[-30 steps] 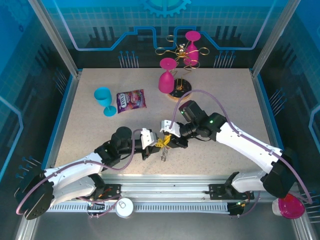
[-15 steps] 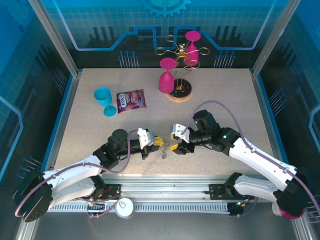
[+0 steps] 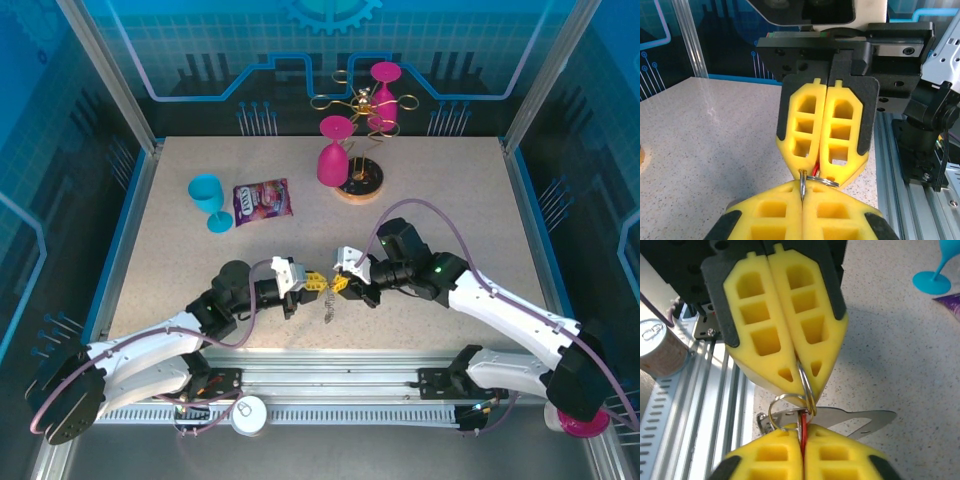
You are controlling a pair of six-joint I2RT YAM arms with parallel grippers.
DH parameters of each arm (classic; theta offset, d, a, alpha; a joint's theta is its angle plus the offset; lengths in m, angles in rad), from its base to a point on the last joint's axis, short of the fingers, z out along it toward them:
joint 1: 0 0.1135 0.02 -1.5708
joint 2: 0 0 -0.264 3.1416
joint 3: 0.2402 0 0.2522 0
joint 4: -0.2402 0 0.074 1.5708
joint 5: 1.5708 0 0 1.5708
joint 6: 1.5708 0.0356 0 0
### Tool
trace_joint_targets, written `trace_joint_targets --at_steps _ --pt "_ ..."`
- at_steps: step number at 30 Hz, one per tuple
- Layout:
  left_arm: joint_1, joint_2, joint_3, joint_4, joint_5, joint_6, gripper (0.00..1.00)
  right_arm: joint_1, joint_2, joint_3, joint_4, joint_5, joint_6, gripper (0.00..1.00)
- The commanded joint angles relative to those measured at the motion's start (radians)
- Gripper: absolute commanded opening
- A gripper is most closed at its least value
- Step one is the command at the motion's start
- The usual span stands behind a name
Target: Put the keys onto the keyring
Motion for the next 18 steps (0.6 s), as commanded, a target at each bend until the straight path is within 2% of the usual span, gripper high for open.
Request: trace_joint_targets --at_steps 1,5,12,16,17,18 --pt "-0.003 -0.031 -0.019 0.079 -0.003 -0.01 0.0 -0.005 -0.027 0.034 -0.05 0.007 -0.023 0.0" --pt "-0.002 -0.03 -0.027 0.113 0.005 -0.014 0.0 -0.014 -0.033 0.036 -0.116 0.072 -0.058 0.0" --pt "-0.003 -0.001 -0.031 0.201 0.026 -0.01 0.0 0.059 0.094 0.1 -0.184 0.054 -0.071 0.0" --pt "-0.003 0.008 -0.026 0.208 0.026 -0.003 0.0 0.073 0.095 0.109 -0.171 0.019 -0.068 0.0" --pt "-0.003 0.011 -0.027 0.209 0.028 -0.001 0.0 0.07 0.079 0.104 -0.161 0.024 -0.069 0.02" --pt "-0.003 0.013 -0.027 0.208 0.027 -0.002 0.0 0.068 0.063 0.096 -0.151 0.031 -0.068 0.08"
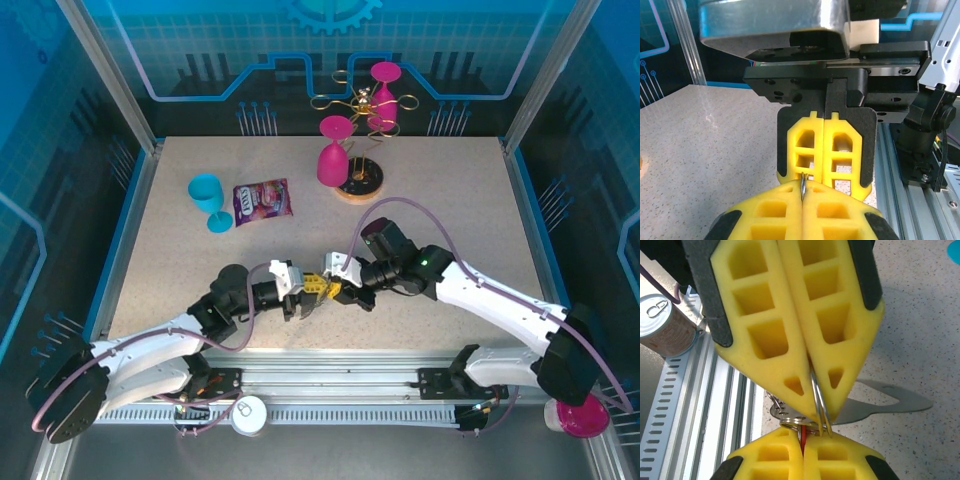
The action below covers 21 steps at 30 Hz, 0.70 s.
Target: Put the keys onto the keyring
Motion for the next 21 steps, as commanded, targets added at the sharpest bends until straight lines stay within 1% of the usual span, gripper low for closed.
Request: trace_joint_targets --at_steps 1,2,4,8,12,15,17,21 --pt "-0.003 0.0 0.004 0.122 0.018 -0.002 0.0 0.007 -0.051 -0.004 -0.004 0.004 -0.008 0.19" --pt "-0.002 0.002 0.002 0.124 0.02 -0.001 0.0 -0.006 -0.077 -0.019 0.012 0.007 0.002 0.27" --pt "-0.002 0.006 0.0 0.124 0.023 -0.002 0.0 -0.036 -0.126 -0.04 0.046 0.005 0.019 0.35" --pt "-0.002 0.016 -0.001 0.125 0.037 -0.002 0.0 -0.107 -0.21 -0.108 0.125 -0.041 0.067 0.4" --pt "-0.003 0.026 0.001 0.132 0.047 -0.004 0.0 -0.126 -0.222 -0.121 0.187 -0.096 0.1 0.39" --pt "-0.003 0.029 0.001 0.138 0.056 -0.009 0.0 -0.127 -0.2 -0.114 0.222 -0.101 0.123 0.31" --pt "-0.003 0.029 0.001 0.14 0.059 -0.012 0.0 -0.127 -0.183 -0.113 0.244 -0.104 0.132 0.28" --pt "-0.002 0.027 0.0 0.142 0.061 -0.015 0.0 -0.123 -0.149 -0.107 0.248 -0.126 0.129 0.26"
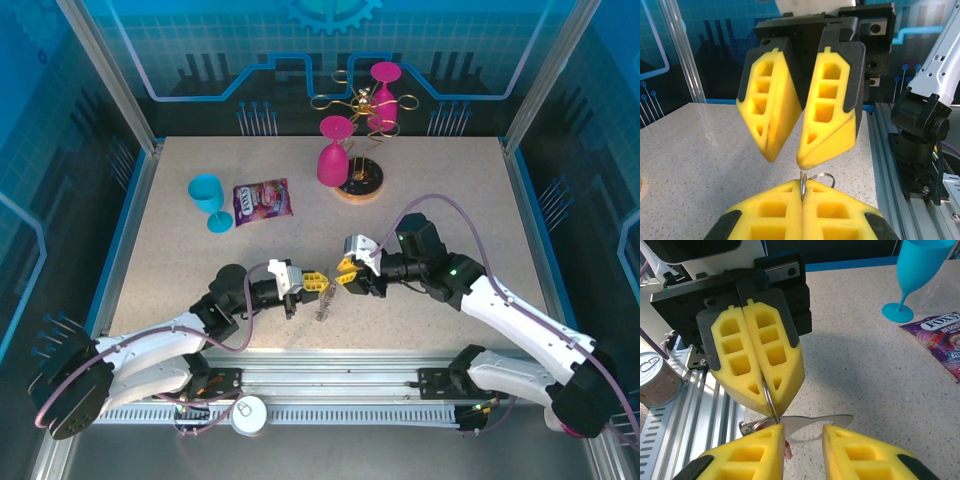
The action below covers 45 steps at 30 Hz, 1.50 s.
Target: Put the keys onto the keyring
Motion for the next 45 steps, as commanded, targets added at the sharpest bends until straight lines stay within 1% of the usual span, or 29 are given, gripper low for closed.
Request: trace_joint_targets --at_steps 1,10,12,14,16,18,22,28,42,45 --pt "-0.002 -0.002 0.0 0.051 0.032 -0.015 0.0 0.002 0.023 -0.002 0.038 -0.046 0.015 0.26" --pt "-0.003 0.005 -0.001 0.064 0.028 -0.021 0.0 0.024 0.036 -0.004 0.041 -0.085 -0.003 0.3" --pt "-0.003 0.005 -0.001 0.066 0.025 -0.019 0.0 0.025 0.034 -0.005 0.031 -0.077 -0.011 0.3" --pt "-0.003 0.004 -0.002 0.065 0.013 -0.016 0.0 0.025 0.028 -0.008 0.015 -0.03 -0.021 0.3" --pt "-0.003 0.001 0.0 0.055 0.003 -0.01 0.0 0.024 0.012 -0.017 0.012 0.068 -0.021 0.3" --pt "-0.003 0.001 0.001 0.049 -0.001 -0.004 0.0 0.025 0.004 -0.016 -0.012 0.106 -0.035 0.29" --pt "-0.003 -0.001 0.001 0.047 -0.004 -0.003 0.0 0.025 0.002 -0.01 -0.042 0.038 -0.042 0.29" --pt "-0.002 -0.002 0.001 0.041 -0.005 -0.004 0.0 0.031 0.008 -0.01 -0.019 -0.045 -0.031 0.29" --pt "-0.003 0.007 0.003 0.061 0.022 -0.022 0.0 0.043 0.055 0.001 0.062 -0.086 -0.013 0.25" --pt "-0.004 0.02 -0.002 0.094 0.036 -0.037 0.0 0.044 0.069 0.0 0.084 -0.094 -0.012 0.21"
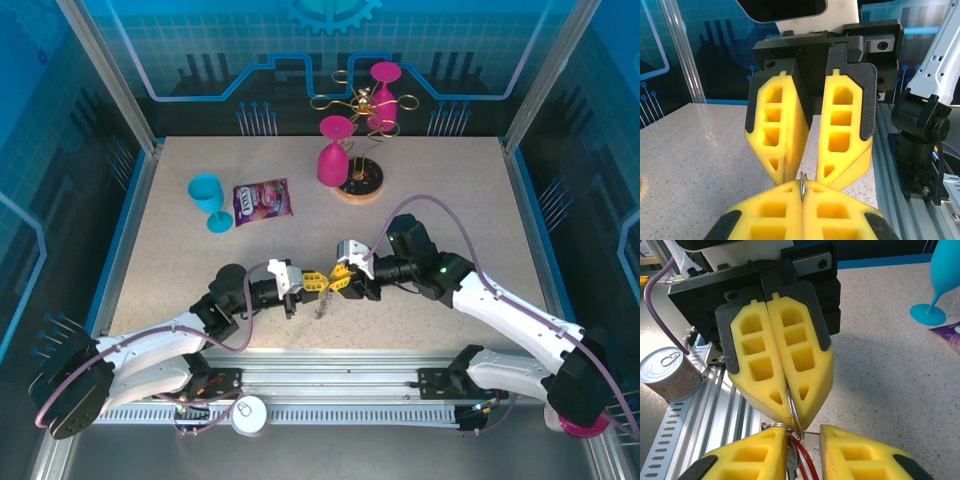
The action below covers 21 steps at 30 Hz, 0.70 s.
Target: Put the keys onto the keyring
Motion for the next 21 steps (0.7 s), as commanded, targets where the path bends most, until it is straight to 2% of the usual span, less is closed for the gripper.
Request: trace_joint_targets --at_steps 1,5,9,16,21 --pt "-0.004 0.02 -0.003 0.099 0.039 -0.035 0.0 0.015 0.02 0.001 0.069 -0.038 0.005 0.19" --pt "-0.004 0.046 -0.017 0.139 0.031 -0.05 0.0 0.012 0.028 -0.018 0.117 -0.06 0.005 0.0" --pt "-0.003 0.072 -0.04 0.155 0.0 -0.055 0.0 0.0 0.029 -0.043 0.118 -0.052 -0.01 0.0" --pt "-0.004 0.107 -0.063 0.137 -0.038 -0.059 0.0 -0.004 0.059 -0.021 0.008 -0.014 -0.055 0.0" --pt "-0.006 0.136 -0.067 0.128 -0.044 -0.059 0.09 0.012 0.103 0.021 -0.101 0.03 -0.103 0.0"
